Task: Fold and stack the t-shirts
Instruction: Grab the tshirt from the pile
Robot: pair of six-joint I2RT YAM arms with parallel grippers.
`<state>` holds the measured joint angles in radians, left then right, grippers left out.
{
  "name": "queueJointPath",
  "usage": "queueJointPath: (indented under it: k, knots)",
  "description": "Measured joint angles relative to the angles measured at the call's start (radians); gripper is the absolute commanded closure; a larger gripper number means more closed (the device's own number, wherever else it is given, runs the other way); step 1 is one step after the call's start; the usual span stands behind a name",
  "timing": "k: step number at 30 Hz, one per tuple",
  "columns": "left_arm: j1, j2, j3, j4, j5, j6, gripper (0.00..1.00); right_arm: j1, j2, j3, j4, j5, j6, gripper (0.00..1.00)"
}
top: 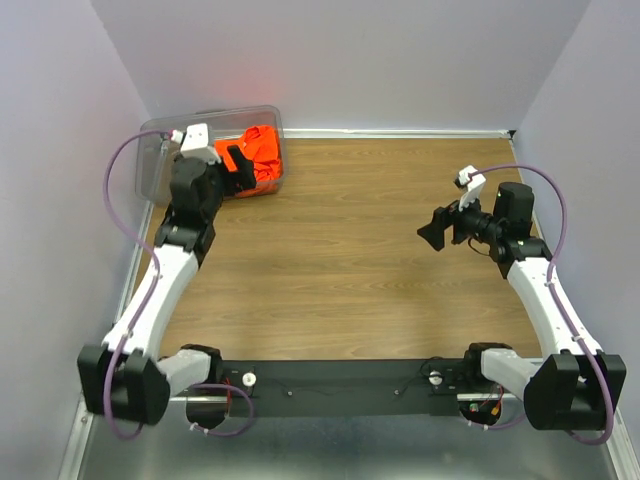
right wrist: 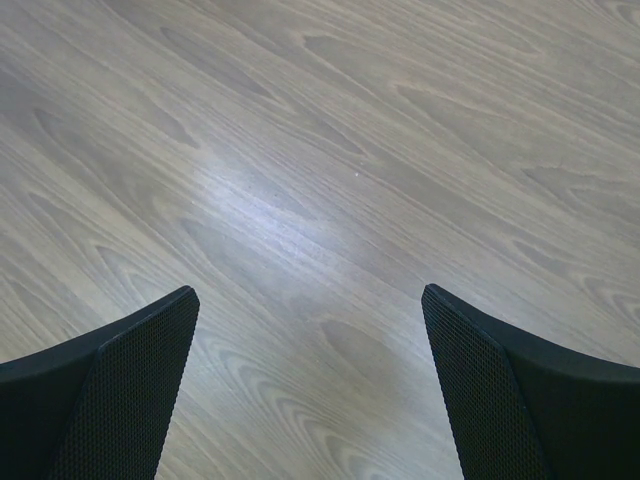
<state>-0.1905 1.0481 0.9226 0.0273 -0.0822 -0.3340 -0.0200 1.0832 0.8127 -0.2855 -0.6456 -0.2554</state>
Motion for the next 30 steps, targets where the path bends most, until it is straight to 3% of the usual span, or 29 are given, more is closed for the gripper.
queueJointPath:
  k: [8,15,22,30]
  knots:
    - [0.061,0.529,0.359,-0.12,0.032,-0.019,0.16,0.0,-0.005,0.0,-0.005,-0.02,0.001,0.0]
    - [0.072,0.854,0.646,-0.254,-0.014,0.001,0.24,0.0,-0.005,0.0,-0.005,-0.028,0.002,0.0]
    - [0.084,1.035,0.808,-0.34,-0.095,0.035,0.28,0.0,-0.004,0.0,-0.005,-0.033,0.003,0.0]
    - [0.086,1.157,0.942,-0.404,-0.161,0.084,0.51,0.0,0.003,0.0,-0.005,-0.033,0.003,0.0]
